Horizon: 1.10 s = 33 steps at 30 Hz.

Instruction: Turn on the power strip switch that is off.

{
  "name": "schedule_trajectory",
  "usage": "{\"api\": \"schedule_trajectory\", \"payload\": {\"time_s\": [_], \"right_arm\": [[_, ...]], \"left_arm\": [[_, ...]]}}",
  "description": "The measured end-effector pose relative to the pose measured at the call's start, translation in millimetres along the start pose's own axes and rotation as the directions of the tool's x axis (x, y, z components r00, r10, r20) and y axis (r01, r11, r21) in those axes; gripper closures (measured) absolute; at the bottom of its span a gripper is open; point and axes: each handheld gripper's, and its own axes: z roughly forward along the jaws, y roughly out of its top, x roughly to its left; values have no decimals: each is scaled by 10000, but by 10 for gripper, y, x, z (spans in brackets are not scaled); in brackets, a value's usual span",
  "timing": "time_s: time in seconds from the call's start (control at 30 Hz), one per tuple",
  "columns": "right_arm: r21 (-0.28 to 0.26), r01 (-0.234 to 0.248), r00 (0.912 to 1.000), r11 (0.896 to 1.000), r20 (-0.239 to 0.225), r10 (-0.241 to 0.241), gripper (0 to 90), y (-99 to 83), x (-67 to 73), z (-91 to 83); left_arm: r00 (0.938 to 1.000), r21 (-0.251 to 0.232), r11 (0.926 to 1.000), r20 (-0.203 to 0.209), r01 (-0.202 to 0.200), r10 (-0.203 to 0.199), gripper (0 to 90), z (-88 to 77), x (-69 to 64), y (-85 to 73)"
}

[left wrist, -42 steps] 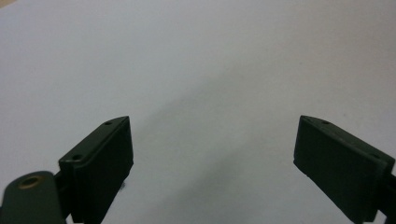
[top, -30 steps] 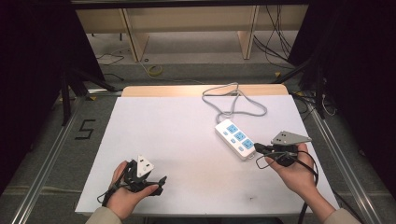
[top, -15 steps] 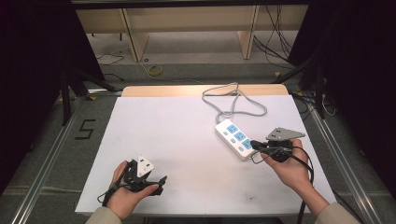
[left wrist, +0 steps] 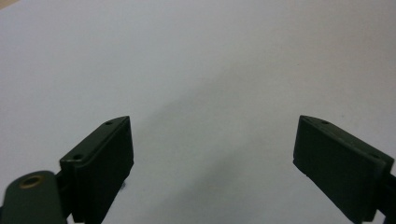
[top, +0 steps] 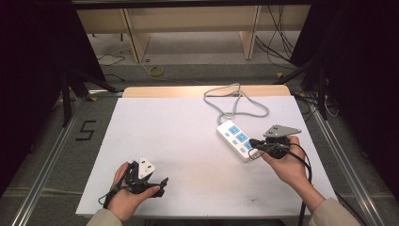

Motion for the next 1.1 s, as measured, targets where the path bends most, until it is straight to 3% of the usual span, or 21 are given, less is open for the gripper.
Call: {"api": "schedule_trajectory", "payload": {"time_s": [1.1], "right_arm": [[491, -49, 10000, 9988, -40, 51, 900, 109, -47, 265]], "left_arm": [[10000, -9, 10000, 56, 16, -16, 120, 6, -4, 6]]}}
